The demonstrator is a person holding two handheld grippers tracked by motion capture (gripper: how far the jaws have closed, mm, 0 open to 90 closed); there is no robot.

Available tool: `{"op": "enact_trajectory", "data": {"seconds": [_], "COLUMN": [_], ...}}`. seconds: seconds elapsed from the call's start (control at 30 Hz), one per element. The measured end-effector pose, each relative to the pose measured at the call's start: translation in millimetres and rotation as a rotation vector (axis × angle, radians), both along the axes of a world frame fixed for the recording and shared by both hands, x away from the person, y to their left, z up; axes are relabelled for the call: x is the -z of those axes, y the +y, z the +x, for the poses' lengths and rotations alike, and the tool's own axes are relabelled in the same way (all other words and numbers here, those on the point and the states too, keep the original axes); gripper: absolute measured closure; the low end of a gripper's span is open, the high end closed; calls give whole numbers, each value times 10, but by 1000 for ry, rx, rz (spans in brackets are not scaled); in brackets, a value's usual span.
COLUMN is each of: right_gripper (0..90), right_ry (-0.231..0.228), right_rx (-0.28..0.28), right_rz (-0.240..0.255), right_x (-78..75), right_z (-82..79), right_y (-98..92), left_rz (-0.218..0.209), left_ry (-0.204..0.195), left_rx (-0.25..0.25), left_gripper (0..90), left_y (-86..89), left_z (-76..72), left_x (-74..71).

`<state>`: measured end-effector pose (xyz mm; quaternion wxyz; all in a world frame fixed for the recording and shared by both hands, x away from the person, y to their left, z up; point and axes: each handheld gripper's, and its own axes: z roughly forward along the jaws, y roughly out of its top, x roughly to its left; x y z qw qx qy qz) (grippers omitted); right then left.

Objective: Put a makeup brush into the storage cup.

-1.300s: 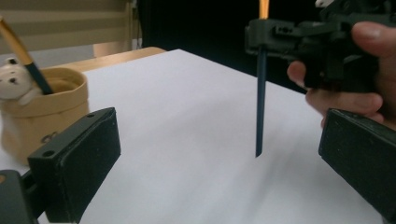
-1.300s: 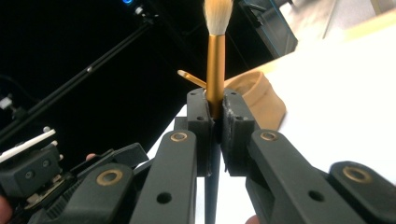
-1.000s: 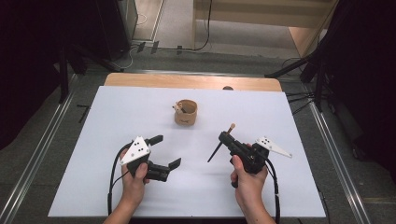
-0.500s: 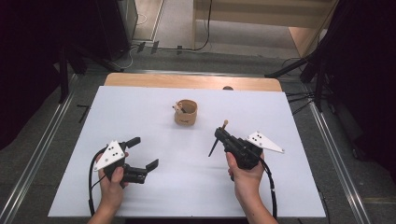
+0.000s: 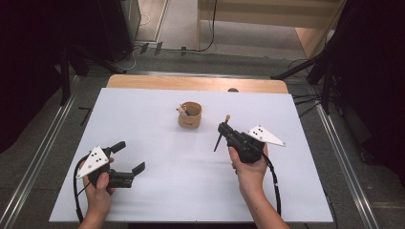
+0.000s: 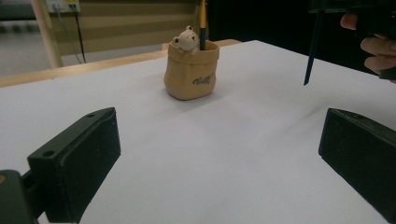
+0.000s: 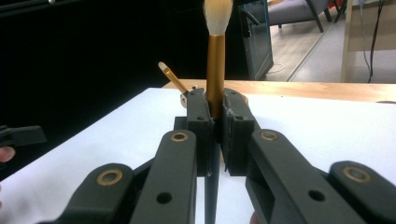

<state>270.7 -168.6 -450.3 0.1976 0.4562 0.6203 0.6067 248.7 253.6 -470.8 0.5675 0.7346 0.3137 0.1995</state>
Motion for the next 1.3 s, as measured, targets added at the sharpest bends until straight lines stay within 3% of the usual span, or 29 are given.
{"op": "enact_trajectory", "data": {"seconds": [0.2, 0.3, 0.5, 0.83, 1.3], "right_gripper": [850, 850, 850, 850, 850], "right_ry": [-18, -23, -32, -45, -82], "right_rx": [-2, 4, 16, 37, 8], "right_rz": [-30, -21, -50, -55, -68], "right_x": [-28, -30, -37, -91, -187], "right_z": [69, 106, 186, 315, 540], "right_y": [35, 36, 52, 82, 162], "left_rz": [19, 27, 24, 31, 20], "left_ry": [-5, -3, -2, 11, 20], "left_rx": [-29, -37, -52, -80, -102], "left_gripper": [0, 0, 0, 0, 0], "left_y": [111, 151, 229, 385, 518], "left_z": [-31, -49, -61, -89, -133], "left_x": [9, 19, 25, 62, 96]}}
